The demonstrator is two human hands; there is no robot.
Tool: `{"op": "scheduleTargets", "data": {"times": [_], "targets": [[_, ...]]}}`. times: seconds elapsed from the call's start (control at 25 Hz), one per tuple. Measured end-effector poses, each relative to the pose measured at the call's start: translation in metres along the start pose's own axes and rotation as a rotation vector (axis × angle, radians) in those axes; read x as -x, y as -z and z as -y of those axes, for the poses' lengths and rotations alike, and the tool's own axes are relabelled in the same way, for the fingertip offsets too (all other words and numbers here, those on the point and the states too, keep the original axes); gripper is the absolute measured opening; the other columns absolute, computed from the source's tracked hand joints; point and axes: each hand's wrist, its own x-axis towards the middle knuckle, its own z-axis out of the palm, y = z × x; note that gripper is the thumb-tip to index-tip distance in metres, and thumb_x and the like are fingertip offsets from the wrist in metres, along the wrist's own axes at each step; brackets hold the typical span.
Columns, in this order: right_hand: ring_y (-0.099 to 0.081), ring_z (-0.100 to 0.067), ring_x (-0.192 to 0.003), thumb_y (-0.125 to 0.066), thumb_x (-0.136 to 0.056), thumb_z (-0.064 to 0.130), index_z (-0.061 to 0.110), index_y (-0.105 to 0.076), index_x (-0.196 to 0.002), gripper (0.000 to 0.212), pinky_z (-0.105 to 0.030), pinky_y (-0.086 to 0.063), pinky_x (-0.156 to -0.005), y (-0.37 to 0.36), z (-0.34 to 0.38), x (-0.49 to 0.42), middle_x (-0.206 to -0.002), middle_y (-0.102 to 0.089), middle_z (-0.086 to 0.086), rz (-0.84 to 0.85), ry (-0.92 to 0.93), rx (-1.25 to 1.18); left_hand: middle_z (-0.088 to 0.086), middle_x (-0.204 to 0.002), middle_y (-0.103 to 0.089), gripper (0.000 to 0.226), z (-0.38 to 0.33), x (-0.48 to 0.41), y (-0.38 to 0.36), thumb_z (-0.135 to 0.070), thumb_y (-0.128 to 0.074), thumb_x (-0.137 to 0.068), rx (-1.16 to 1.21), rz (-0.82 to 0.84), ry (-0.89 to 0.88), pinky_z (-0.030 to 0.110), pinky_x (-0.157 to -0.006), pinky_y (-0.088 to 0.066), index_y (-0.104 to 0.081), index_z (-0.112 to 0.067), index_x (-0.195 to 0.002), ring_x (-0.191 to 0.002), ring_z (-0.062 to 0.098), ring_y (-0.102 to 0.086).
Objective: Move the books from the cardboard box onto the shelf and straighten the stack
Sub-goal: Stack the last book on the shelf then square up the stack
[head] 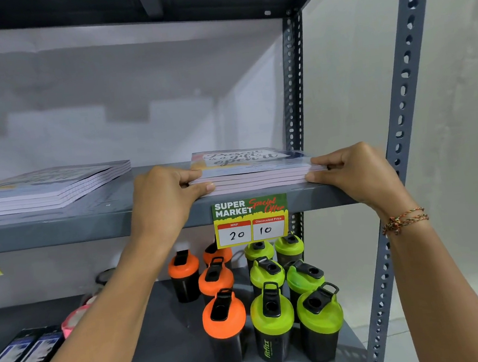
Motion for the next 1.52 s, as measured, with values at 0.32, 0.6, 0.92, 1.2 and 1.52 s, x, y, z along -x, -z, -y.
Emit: {"op": "scheduleTargets", "data": {"times": [0.32, 0.6, 0.92, 1.2, 1.52], "targets": [[-0.058, -0.010, -0.090, -0.077, -0.076, 0.026, 0.011, -0.069, -0.111, 0.039, -0.021, -0.041, -0.076, -0.001, 0.001, -0.001, -0.111, -0.072, -0.010, -0.003, 0.006, 0.013, 0.007, -0.113, -0.072, 0.036, 0.003, -0.004, 0.003, -0.027, -0.073, -0.078, -0.017, 0.034, 0.017, 0.006, -0.062, -0.030, -0.069, -0.010, -0.109, -0.088, 0.002, -0.053], [-0.059, -0.012, -0.088, -0.077, -0.076, 0.025, 0.011, -0.069, -0.111, 0.039, -0.021, -0.040, -0.075, 0.000, 0.002, 0.001, -0.108, -0.073, -0.010, 0.007, 0.004, 0.019, 0.003, -0.112, -0.072, 0.028, 0.004, -0.006, 0.006, -0.025, -0.072, -0.080, -0.016, 0.051, 0.032, -0.016, -0.058, -0.028, -0.073, -0.008, -0.102, -0.088, -0.001, -0.051], [-0.058, -0.011, -0.089, -0.077, -0.076, 0.024, 0.009, -0.069, -0.111, 0.039, -0.020, -0.038, -0.076, 0.001, 0.001, 0.001, -0.109, -0.073, -0.011, 0.022, 0.009, 0.004, 0.003, -0.110, -0.073, 0.029, 0.004, -0.008, 0.010, -0.027, -0.073, -0.079, -0.058, 0.089, 0.034, -0.001, -0.062, -0.032, -0.073, -0.010, -0.102, -0.092, 0.001, -0.054], [-0.060, -0.015, -0.094, -0.076, -0.076, 0.025, 0.008, -0.069, -0.111, 0.040, -0.023, -0.043, -0.079, 0.002, 0.002, 0.003, -0.114, -0.071, -0.014, 0.021, 0.030, 0.029, 0.004, -0.112, -0.073, 0.032, 0.003, -0.006, 0.013, -0.029, -0.071, -0.080, -0.085, 0.105, 0.029, 0.006, -0.071, -0.035, -0.071, -0.012, -0.107, -0.093, 0.000, -0.055], [-0.062, -0.011, -0.110, -0.070, -0.079, 0.037, 0.025, -0.065, -0.118, 0.041, -0.017, -0.040, -0.093, -0.027, 0.038, 0.001, -0.127, -0.065, 0.003, 0.160, 0.313, 0.175, -0.010, -0.148, -0.040, 0.048, -0.020, -0.014, -0.012, -0.040, -0.053, -0.090, -0.360, 0.460, -0.387, 0.037, -0.118, -0.023, -0.044, -0.030, -0.136, -0.144, 0.016, -0.022]]}}
